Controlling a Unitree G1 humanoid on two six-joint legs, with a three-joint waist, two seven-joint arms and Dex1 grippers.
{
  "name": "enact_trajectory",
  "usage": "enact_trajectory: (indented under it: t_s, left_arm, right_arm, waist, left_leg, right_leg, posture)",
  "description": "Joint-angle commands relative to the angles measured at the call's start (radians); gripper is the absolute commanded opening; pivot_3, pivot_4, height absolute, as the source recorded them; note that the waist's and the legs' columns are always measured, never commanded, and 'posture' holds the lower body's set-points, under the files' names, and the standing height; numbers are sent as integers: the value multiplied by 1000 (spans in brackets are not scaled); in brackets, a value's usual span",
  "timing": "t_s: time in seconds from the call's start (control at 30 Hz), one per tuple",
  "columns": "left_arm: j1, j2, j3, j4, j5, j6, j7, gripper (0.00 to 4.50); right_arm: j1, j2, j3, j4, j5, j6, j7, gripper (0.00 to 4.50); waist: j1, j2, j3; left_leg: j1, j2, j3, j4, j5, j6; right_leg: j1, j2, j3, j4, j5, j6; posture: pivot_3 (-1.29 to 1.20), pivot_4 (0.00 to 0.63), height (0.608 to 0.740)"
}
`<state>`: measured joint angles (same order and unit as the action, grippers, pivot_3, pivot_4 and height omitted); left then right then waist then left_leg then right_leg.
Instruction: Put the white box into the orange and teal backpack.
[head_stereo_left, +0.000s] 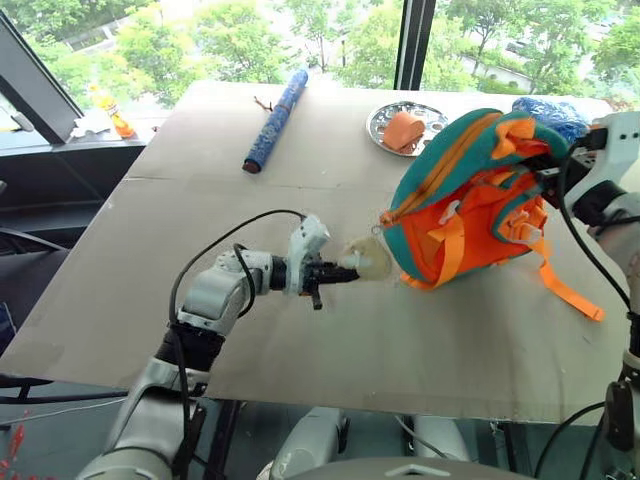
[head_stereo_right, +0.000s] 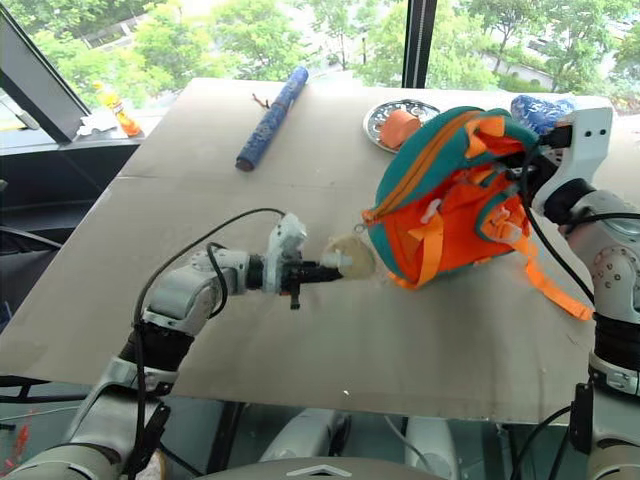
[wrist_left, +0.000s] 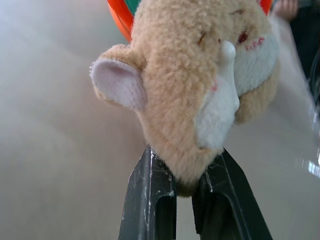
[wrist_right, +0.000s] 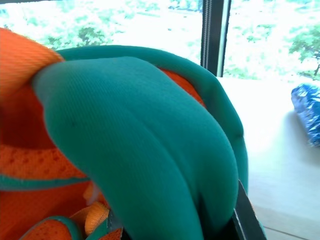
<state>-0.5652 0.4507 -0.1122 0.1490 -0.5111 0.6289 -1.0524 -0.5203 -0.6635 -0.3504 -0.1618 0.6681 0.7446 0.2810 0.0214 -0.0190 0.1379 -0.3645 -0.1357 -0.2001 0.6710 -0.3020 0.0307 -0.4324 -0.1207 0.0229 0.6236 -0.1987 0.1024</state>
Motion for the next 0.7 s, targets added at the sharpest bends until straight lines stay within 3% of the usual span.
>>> enact_trajectory:
  t_s: [0.03,0.1,0.2,0.47,0.7]
  left_arm:
    - [-138,7,185,11,-141,41,8,33]
    - [-195,0,233,15,-214,115,19,33]
    - [-185,1,211,4,-211,145,28,33]
    - [40,90,-47,-12,-1,106,15,33]
    - [16,98,-129,77,137,-33,34,33]
  right_arm:
    - [-90,-47,-158,-9,20,-10,-72,0]
    - [-145,-42,-176,13,41,-12,-87,0]
    - [-190,-26,-200,26,64,-15,-113,0]
    - [-139,-29,-272,26,79,-22,-167,0]
    - [-134,-49,-327,21,144,-8,-212,0]
  waist:
    - [-8,0,1]
    - [-18,0,1]
    - [-42,2,-1]
    - [-54,3,0]
    - [-47,3,0]
  left_leg:
    - [-1,0,0,0,0,0]
    - [-1,0,1,-1,0,0]
    - [-1,0,5,-2,0,0]
    - [-3,1,6,-3,0,0]
    - [0,1,7,-3,0,0]
  right_leg:
    - [-1,0,0,0,0,0]
    - [-2,-1,0,0,0,0]
    - [-3,-3,0,1,0,0]
    - [-7,-3,-1,1,0,0]
    - [-6,-2,-1,2,2,-2]
  posture:
    - [0,150,731]
    - [0,150,731]
    - [0,150,731]
    - [0,150,731]
    - [0,150,731]
